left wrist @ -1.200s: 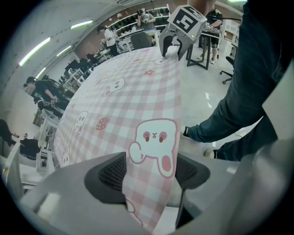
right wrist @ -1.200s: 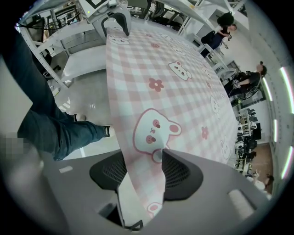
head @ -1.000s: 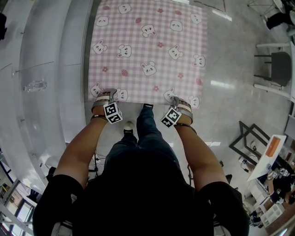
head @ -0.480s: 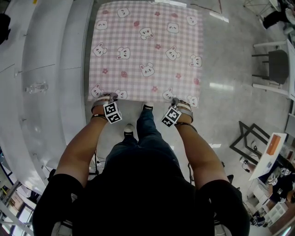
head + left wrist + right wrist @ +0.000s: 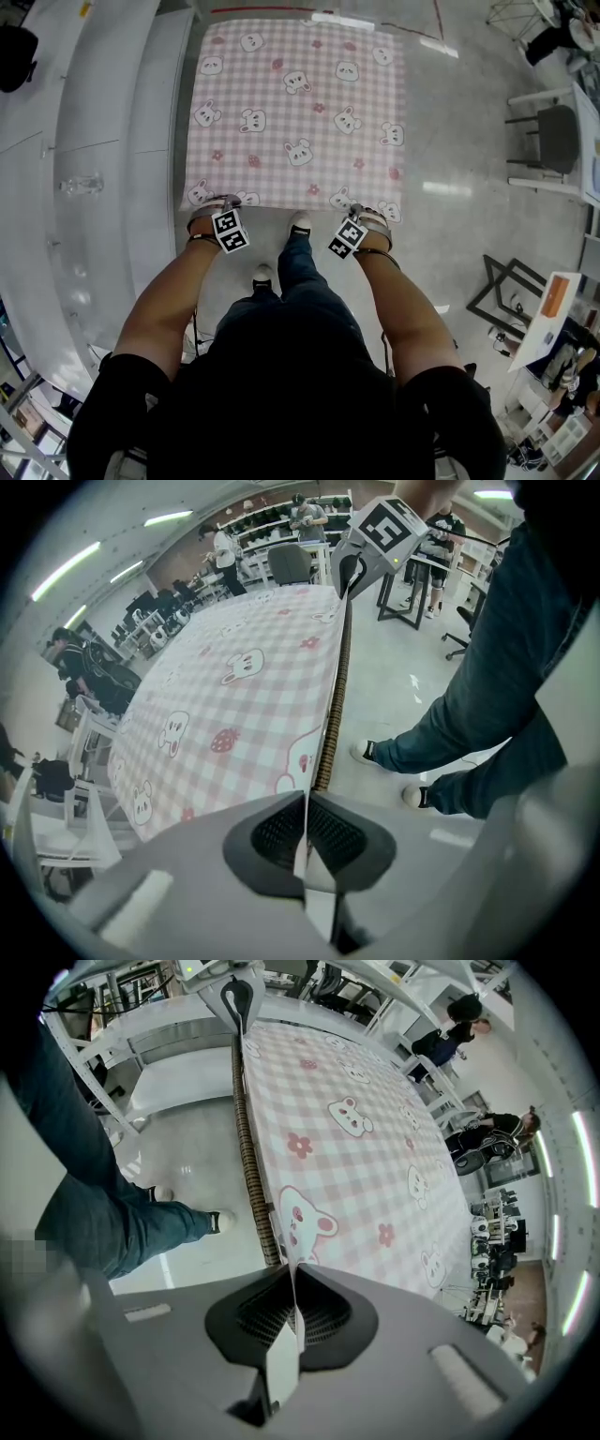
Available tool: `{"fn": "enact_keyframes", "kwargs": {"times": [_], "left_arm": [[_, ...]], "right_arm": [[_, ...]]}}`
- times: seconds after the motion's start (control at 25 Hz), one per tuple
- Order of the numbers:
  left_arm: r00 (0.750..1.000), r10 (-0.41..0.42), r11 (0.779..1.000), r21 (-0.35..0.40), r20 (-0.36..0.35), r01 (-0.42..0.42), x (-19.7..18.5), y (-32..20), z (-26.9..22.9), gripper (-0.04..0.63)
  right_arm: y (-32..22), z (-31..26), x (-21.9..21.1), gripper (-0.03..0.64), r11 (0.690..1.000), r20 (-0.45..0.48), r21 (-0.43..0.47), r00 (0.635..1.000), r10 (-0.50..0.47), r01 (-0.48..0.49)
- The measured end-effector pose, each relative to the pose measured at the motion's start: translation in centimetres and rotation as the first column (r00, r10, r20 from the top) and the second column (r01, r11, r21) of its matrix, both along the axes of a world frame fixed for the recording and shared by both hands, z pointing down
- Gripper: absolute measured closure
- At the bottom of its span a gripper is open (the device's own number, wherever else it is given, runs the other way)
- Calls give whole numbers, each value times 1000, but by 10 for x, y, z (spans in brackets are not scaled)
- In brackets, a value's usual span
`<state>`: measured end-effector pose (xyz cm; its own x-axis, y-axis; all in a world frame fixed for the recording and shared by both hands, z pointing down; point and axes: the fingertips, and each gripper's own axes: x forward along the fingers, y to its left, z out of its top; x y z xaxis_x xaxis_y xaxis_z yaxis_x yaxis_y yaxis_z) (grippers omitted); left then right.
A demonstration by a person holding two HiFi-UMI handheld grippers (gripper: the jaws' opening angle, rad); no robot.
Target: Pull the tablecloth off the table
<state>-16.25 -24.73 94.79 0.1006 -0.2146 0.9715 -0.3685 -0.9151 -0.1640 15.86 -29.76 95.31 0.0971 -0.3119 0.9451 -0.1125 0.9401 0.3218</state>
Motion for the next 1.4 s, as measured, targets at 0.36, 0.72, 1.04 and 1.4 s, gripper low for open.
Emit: {"fn": "enact_keyframes", "kwargs": {"times": [0.36, 0.72, 1.04, 1.4], "left_arm": [[1000, -9, 1000, -27, -25, 8, -13, -36, -13, 594], [998, -31, 998, -63, -59, 28, -30, -65, -29, 594], [997, -32, 997, -70, -71, 27, -24, -46, -44, 594], [996, -31, 997, -75, -86, 25, -21, -24, -61, 594]], "right_arm": [[-29, -15, -11, 594, 999, -22, -27, 999, 24, -25], [-50, -28, -28, 594, 997, -32, -48, 998, 53, -54], [-30, -40, -22, 594, 998, -43, -48, 998, 47, -49], [-9, -56, -19, 594, 997, -25, -38, 997, 70, -71]]}}
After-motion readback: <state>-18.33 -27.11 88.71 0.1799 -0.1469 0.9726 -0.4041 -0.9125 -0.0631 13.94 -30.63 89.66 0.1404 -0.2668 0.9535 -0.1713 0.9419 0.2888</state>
